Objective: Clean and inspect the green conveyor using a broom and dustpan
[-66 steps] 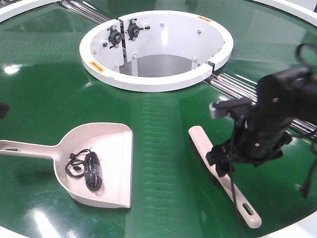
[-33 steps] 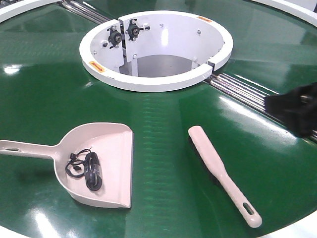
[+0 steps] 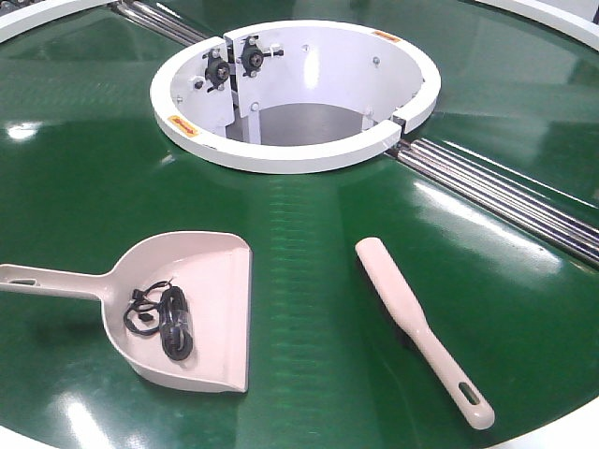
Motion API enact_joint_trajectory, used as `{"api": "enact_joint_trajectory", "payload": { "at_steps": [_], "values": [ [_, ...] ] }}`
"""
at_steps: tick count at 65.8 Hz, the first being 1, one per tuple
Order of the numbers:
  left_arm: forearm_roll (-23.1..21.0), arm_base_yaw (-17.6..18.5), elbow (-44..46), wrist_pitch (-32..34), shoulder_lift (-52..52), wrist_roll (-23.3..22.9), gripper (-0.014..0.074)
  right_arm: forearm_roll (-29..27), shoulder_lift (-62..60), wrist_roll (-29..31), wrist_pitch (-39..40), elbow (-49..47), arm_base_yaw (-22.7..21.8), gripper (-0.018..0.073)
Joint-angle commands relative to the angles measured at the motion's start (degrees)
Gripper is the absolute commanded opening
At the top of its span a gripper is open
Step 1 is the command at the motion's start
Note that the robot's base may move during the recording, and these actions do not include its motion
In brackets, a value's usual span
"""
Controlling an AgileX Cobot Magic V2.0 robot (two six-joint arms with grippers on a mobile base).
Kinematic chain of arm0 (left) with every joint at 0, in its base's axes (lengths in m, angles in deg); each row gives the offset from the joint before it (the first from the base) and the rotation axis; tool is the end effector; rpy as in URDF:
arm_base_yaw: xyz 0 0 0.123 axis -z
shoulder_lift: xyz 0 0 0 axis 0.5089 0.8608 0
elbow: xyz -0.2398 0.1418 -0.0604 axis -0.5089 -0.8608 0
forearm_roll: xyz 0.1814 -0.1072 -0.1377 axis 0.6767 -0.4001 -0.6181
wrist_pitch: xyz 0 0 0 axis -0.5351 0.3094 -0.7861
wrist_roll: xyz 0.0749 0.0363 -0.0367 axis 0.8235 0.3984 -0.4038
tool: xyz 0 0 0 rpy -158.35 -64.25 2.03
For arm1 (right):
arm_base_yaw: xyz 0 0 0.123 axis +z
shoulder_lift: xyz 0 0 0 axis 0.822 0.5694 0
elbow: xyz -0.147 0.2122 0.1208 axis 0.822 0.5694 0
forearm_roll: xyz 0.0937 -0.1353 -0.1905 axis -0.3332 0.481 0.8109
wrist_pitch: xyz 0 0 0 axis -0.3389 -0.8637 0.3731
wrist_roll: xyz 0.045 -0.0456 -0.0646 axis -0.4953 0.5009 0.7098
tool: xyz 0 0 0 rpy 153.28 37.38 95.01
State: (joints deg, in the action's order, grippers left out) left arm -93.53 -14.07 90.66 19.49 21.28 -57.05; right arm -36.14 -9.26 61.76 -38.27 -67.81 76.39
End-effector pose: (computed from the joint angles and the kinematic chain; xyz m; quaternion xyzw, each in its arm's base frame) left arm 0.0111 -0.0065 0.3182 0.1660 0.6803 -0.0591 0.7114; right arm 0.0373 0.0116 0.3116 -0.1400 0.7197 0.1005 0.6725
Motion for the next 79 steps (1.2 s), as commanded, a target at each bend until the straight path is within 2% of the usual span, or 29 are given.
{"api": "enact_joint_trajectory", "payload": {
  "at_steps": [1,13,24,28,35,40,44,46,79],
  "values": [
    [-0.22,0.27,-3.26,7.66,-1.56,-0.53,0.0365,0.70,-4.00,0.69,11.02,4.91,-0.36,0.0564],
    [-0.85,0.27,-10.47,13.28,-1.52,-0.59,0.0365,0.77,-5.66,0.69,26.49,15.91,-0.36,0.0564],
    [-4.39,0.27,-13.76,16.60,-1.52,-0.63,0.0357,0.48,-5.30,0.69,24.99,16.21,-0.36,0.0549],
    [-5.01,0.27,-14.02,16.16,-1.52,-0.63,0.0320,0.54,-5.30,0.69,24.84,16.21,-0.36,0.0515],
    [-5.01,0.27,-14.02,16.40,-1.52,-0.63,0.0163,0.54,-5.30,0.69,24.72,16.21,-0.36,0.0364],
    [-5.01,0.27,-14.02,16.40,-1.52,-0.63,0.0004,0.10,-5.30,0.34,23.77,16.21,-0.36,0.0190],
    [-5.01,0.27,-14.02,16.53,-1.52,-0.54,-0.0008,-0.61,-5.30,0.34,23.48,16.21,-0.36,0.0033],
    [-5.01,0.27,-14.02,16.64,-1.52,-0.54,-0.0008,-1.03,-5.30,0.34,23.48,16.21,-0.36,-0.0017],
    [-5.01,0.27,-14.02,17.17,-1.52,-0.54,-0.0007,-1.10,-5.30,0.34,24.35,16.21,-0.36,-0.0009]
  ]
}}
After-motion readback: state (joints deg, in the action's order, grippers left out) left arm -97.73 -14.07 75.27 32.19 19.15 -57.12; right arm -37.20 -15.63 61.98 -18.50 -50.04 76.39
